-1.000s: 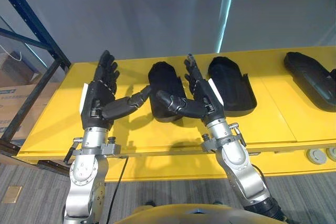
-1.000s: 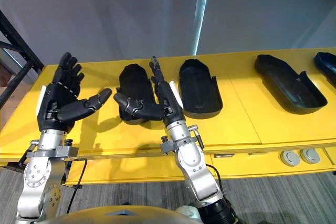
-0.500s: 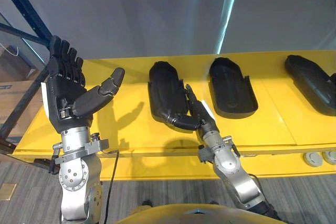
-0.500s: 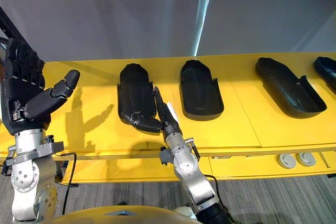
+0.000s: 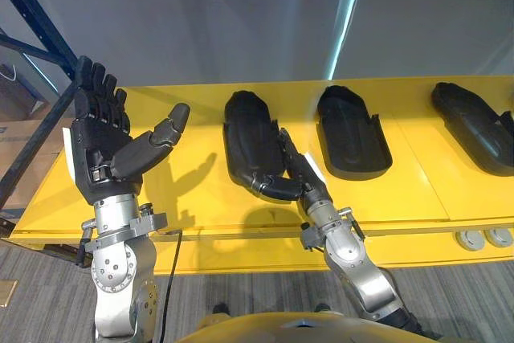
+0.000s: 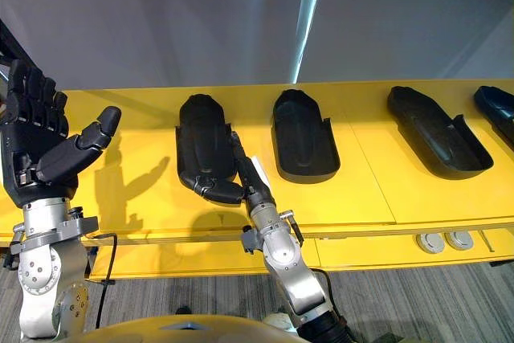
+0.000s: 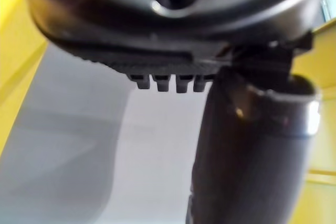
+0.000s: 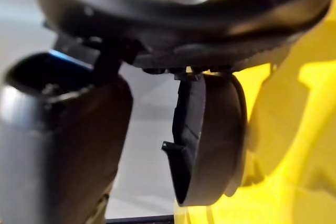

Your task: Walk over and take three plastic housings, then place them on the shelf

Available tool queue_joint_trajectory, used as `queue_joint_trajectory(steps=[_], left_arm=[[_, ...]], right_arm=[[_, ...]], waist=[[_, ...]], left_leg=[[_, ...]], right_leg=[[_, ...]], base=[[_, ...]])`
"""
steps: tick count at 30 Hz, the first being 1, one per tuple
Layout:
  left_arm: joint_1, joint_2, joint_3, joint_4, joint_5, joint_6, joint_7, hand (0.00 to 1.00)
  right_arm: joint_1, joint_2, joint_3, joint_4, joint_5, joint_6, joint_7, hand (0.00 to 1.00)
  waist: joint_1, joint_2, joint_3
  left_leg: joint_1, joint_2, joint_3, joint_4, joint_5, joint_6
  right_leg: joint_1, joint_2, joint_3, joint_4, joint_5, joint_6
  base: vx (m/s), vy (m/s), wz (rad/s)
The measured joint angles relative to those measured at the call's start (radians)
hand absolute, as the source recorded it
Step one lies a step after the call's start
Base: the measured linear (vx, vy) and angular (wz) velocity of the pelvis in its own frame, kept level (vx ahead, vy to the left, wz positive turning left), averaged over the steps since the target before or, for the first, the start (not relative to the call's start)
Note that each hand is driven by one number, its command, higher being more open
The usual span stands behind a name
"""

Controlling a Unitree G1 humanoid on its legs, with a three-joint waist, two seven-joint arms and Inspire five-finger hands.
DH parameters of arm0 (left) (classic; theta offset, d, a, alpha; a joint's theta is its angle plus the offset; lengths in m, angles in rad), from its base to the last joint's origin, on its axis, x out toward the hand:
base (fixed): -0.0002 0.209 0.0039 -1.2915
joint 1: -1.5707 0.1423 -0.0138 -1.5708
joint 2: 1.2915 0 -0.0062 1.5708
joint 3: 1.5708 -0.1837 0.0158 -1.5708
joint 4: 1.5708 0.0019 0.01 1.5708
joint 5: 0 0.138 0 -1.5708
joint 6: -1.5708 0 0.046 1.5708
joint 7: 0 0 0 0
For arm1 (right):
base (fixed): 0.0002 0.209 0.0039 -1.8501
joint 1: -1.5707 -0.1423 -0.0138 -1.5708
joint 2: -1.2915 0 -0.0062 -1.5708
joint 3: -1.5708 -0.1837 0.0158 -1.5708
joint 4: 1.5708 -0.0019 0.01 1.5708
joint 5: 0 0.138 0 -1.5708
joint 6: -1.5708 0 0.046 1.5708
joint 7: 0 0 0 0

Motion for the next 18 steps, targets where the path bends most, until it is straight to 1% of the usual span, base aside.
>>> queue_joint_trajectory(steps=[8, 11, 18], left_arm=[[0.000, 0.000, 0.000, 0.000, 0.000, 0.000, 0.000, 1.00], [0.001, 0.000, -0.001, 0.000, 0.000, 0.001, 0.000, 1.00], [0.003, 0.000, -0.017, 0.000, 0.000, 0.009, 0.000, 1.00]], right_arm=[[0.000, -0.001, 0.024, 0.000, 0.008, -0.012, 0.034, 1.00], [-0.001, -0.003, 0.044, 0.000, 0.009, -0.025, 0.051, 1.00], [-0.005, -0.005, 0.074, 0.000, 0.009, -0.025, 0.061, 1.00]], waist=[[0.000, 0.000, 0.008], [0.001, 0.000, 0.028], [0.001, 0.000, 0.028]], left_leg=[[0.001, 0.000, 0.000, 0.000, -0.001, -0.001], [0.011, 0.000, 0.001, -0.001, -0.001, -0.001], [0.012, 0.000, 0.002, -0.004, -0.001, -0.001]], right_leg=[[0.001, 0.000, 0.000, 0.001, -0.001, -0.001], [0.008, 0.000, 0.000, 0.002, -0.002, -0.002], [0.008, 0.000, -0.001, 0.001, -0.003, -0.002]], base=[[0.00, 0.000, 0.00], [0.00, 0.000, 0.00], [0.00, 0.000, 0.00]])
